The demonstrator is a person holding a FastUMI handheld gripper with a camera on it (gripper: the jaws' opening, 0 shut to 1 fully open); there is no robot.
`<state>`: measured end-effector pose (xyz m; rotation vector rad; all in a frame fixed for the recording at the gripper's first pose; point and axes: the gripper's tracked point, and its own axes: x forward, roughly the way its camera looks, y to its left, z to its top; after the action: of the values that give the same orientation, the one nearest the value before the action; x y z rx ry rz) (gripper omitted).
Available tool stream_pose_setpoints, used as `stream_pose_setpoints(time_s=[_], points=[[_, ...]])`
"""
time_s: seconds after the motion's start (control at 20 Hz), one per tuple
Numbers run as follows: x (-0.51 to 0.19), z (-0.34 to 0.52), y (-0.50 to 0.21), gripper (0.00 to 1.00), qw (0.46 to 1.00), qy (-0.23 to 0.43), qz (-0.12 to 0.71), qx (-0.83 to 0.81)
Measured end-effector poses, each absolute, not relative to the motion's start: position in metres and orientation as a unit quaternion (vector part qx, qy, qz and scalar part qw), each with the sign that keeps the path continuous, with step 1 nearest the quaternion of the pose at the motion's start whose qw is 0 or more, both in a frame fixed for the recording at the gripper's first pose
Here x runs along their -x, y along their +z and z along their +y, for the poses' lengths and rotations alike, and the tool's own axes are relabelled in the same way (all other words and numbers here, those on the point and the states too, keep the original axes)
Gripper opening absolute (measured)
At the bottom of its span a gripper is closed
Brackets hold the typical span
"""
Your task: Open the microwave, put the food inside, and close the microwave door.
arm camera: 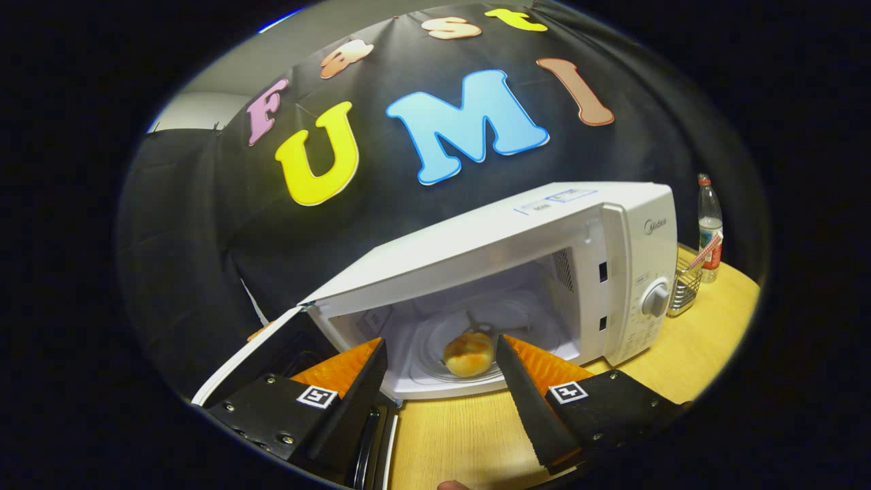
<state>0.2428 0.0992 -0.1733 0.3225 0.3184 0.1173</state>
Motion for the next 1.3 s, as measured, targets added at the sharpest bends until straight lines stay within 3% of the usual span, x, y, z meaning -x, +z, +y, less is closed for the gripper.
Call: stream_pose_setpoints(time_s=[0.75, 1.3], points=[[-0.084, 0.116, -0.092, 0.97, 0.987, 0.116, 0.094, -0.058], [0.014, 0.221, -0.075, 0.97, 0.965, 0.236, 0.093, -0.058]])
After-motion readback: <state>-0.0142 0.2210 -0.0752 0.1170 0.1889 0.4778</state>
